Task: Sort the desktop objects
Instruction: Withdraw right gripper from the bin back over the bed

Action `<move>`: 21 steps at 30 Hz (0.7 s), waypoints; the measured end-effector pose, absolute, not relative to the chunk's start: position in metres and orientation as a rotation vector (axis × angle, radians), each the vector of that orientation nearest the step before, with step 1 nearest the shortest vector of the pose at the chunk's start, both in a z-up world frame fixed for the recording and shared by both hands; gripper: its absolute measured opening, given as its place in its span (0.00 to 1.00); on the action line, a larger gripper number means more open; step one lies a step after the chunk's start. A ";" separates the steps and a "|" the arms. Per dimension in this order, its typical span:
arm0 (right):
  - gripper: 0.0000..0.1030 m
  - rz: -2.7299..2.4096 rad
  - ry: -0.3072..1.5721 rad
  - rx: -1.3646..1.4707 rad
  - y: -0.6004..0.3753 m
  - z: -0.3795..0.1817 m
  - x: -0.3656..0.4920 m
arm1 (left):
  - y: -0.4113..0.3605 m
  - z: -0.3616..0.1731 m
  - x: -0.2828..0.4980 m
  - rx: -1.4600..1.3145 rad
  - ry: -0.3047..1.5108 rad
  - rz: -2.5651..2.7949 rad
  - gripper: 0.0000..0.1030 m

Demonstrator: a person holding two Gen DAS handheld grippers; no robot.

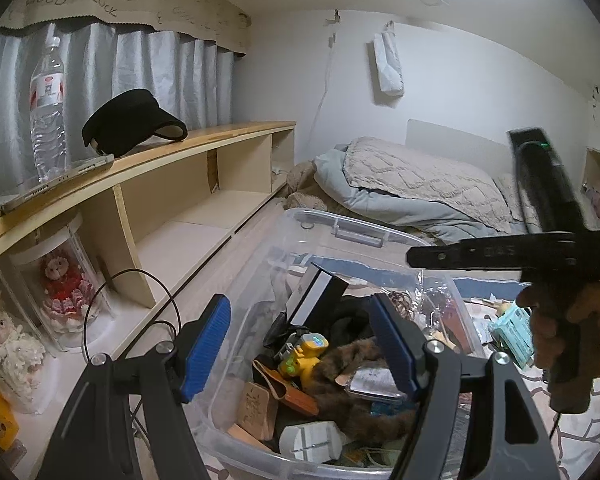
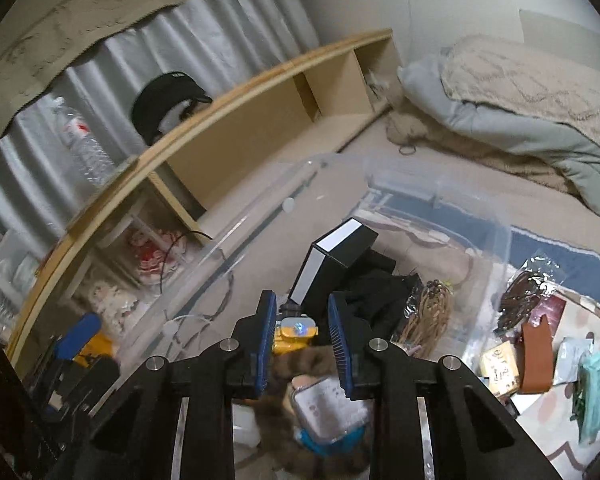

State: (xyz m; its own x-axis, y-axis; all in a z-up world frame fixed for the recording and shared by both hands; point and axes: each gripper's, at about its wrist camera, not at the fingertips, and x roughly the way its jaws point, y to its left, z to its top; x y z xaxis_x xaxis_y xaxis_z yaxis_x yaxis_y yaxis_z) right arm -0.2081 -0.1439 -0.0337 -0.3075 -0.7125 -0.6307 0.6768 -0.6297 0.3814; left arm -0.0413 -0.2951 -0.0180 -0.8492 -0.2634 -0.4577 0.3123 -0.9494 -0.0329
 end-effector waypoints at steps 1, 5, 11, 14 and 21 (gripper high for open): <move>0.27 -2.024 -0.049 0.982 -0.139 -0.030 -0.204 | -0.293 -0.017 -0.041 0.662 0.149 -2.758 0.70; 0.28 -2.060 -0.040 0.905 -0.119 -0.019 -0.191 | -0.281 -0.009 -0.038 0.663 0.128 -2.755 0.70; 0.57 -2.126 -0.055 0.822 -0.089 -0.005 -0.174 | -0.260 0.007 -0.029 0.644 0.091 -2.760 0.78; 0.61 -2.142 -0.056 0.803 -0.075 -0.001 -0.166 | -0.251 0.013 -0.024 0.633 0.085 -2.759 0.91; 0.81 -2.218 -0.007 0.739 -0.047 0.009 -0.143 | -0.230 0.024 -0.010 0.611 0.091 -2.754 0.97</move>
State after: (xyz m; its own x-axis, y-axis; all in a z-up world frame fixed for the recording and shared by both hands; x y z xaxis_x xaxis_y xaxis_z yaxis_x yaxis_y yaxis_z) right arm -0.1435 -0.0469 0.0093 -0.5245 -0.6847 -0.5060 0.6815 -0.6939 0.2326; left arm -0.0105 -0.2299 0.0238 -0.8583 -0.2922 -0.4218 0.3193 -0.9476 0.0066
